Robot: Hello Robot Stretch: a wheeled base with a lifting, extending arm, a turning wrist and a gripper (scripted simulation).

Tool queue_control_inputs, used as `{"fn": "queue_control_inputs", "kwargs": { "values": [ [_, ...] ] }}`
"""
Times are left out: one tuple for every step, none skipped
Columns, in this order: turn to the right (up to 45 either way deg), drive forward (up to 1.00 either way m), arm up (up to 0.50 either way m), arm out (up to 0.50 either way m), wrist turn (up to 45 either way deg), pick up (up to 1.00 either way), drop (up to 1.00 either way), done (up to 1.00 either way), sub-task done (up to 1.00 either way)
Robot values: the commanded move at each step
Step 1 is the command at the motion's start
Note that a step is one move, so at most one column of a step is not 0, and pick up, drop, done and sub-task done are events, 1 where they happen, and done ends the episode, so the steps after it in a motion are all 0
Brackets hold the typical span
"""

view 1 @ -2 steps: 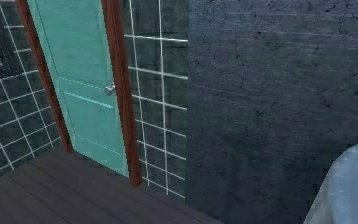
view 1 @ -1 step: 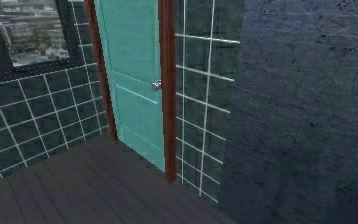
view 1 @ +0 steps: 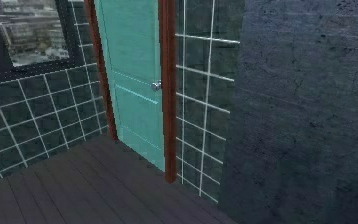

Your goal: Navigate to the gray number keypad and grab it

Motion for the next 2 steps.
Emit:
{"fn": "queue_control_inputs", "kwargs": {
  "values": [
    [0.0,0.00,0.38,0.00,0.0,0.00,0.00,0.00,0.00],
    [0.0,0.00,0.00,0.16,0.0,0.00,0.00,0.00,0.00]
  ]
}}
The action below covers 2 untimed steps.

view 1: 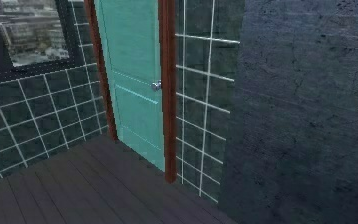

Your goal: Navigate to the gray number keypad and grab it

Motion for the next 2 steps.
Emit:
{"fn": "queue_control_inputs", "kwargs": {
  "values": [
    [0.0,0.00,0.00,0.00,45.0,0.00,0.00,0.00,0.00],
    [0.0,0.00,0.00,0.00,45.0,0.00,0.00,0.00,0.00]
  ]
}}
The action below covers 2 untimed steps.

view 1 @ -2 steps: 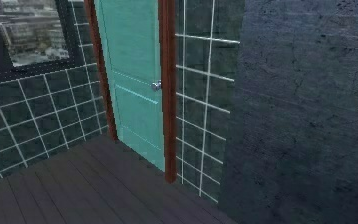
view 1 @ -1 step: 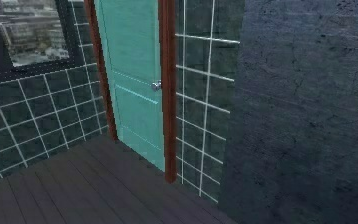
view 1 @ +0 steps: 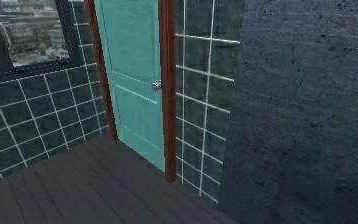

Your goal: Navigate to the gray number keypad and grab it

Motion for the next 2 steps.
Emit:
{"fn": "queue_control_inputs", "kwargs": {
  "values": [
    [0.0,0.00,0.00,0.00,45.0,0.00,0.00,0.00,0.00],
    [0.0,0.00,0.00,0.00,36.0,0.00,0.00,0.00,0.00]
  ]
}}
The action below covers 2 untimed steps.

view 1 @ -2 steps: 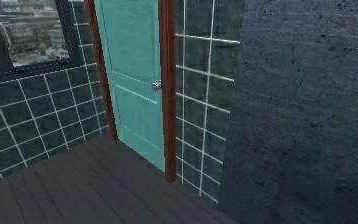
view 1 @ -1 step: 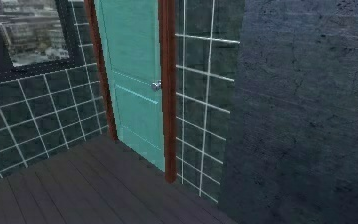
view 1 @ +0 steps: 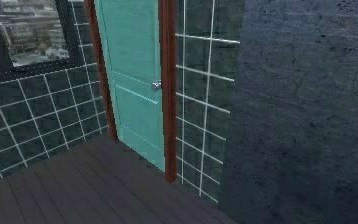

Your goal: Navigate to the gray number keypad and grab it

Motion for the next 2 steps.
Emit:
{"fn": "queue_control_inputs", "kwargs": {
  "values": [
    [0.0,0.00,0.00,0.00,0.0,1.00,0.00,0.00,0.00],
    [0.0,0.00,0.00,0.00,0.0,0.00,0.00,1.00,0.00]
  ]
}}
